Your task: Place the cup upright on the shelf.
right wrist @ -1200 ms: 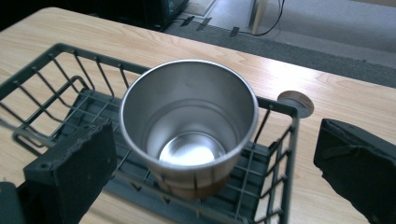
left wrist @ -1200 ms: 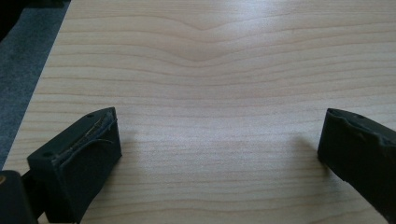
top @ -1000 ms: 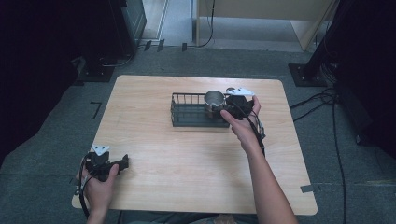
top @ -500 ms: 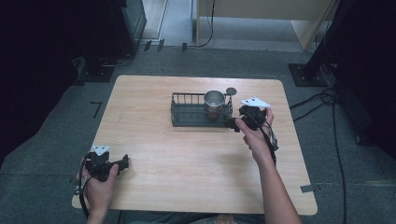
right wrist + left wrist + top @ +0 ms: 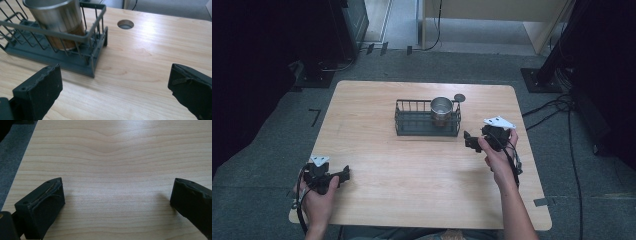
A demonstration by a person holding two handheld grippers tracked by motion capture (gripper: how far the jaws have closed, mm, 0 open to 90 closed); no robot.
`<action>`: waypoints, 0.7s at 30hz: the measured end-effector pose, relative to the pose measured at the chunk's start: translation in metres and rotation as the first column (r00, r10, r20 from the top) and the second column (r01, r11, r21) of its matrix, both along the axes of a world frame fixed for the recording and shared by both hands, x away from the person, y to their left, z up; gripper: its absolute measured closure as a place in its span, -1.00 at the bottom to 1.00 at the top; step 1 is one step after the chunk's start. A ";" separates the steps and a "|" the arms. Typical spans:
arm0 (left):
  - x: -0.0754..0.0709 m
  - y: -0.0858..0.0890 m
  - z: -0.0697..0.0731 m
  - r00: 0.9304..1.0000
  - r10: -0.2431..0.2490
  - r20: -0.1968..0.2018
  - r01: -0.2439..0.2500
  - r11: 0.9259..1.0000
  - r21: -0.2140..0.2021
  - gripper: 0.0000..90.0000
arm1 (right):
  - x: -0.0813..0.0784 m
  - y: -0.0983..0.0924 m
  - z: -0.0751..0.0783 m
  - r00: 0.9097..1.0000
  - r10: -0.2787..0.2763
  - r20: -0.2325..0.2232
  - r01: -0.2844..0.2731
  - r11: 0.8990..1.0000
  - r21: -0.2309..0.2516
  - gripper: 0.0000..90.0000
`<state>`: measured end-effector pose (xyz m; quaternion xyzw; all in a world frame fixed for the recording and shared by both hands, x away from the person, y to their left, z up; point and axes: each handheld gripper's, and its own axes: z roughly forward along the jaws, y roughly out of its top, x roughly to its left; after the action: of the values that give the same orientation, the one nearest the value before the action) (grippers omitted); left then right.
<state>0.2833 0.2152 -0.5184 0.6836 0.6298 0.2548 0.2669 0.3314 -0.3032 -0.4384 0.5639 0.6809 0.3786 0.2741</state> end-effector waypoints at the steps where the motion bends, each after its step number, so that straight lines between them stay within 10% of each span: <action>1: 0.000 0.000 0.000 1.000 0.000 0.000 0.000 1.000 0.000 -1.00 | -0.002 -0.002 -0.001 1.000 -0.004 -0.002 0.004 1.000 0.001 -1.00; 21: 0.000 0.000 0.000 1.000 0.001 0.001 -0.001 1.000 0.000 -1.00 | -0.034 -0.035 -0.030 0.997 -0.061 -0.043 0.061 0.998 -0.012 -1.00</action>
<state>0.2833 0.2152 -0.5185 0.6832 0.6299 0.2551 0.2671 0.2978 -0.3384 -0.4688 0.5909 0.6712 0.3541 0.2738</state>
